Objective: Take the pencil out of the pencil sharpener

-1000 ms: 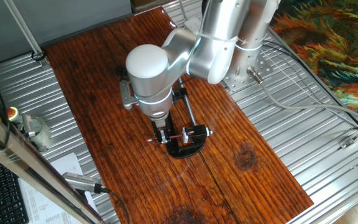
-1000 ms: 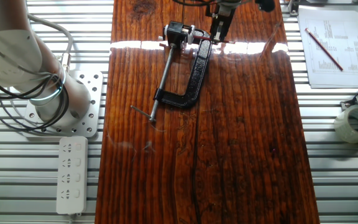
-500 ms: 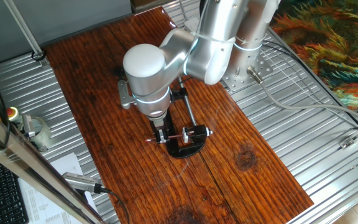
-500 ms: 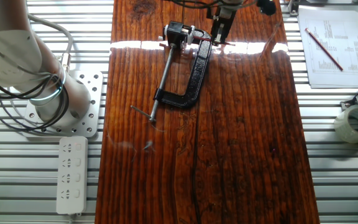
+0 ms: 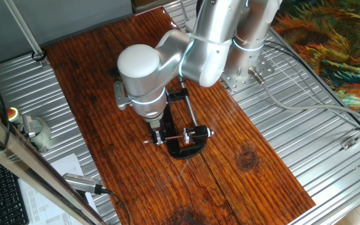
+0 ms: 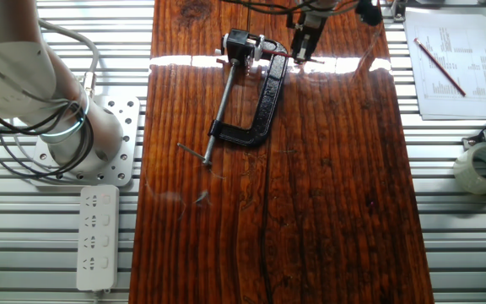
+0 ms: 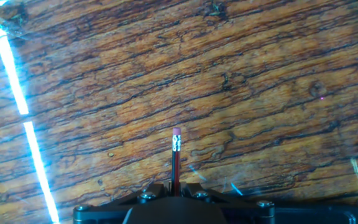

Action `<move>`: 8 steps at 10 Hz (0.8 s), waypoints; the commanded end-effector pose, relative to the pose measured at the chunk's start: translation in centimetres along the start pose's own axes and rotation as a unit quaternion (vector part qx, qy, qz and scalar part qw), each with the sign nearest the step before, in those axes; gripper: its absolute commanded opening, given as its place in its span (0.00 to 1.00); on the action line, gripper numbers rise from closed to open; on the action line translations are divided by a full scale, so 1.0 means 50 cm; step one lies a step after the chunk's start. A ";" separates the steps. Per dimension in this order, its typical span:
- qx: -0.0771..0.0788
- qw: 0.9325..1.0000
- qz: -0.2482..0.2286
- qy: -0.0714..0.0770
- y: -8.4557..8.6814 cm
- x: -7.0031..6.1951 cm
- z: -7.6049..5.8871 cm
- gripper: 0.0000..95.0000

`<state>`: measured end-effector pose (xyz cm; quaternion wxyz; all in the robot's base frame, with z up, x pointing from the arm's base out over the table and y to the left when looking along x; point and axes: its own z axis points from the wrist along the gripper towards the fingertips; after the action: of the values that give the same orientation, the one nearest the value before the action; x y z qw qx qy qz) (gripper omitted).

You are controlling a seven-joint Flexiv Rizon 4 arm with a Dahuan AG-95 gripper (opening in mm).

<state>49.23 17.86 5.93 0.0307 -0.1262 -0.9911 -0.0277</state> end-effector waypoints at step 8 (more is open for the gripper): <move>-0.008 1.000 0.001 0.002 -0.018 -0.041 -0.024 0.00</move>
<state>51.20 16.21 6.96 0.0313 -0.1266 -0.9908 -0.0349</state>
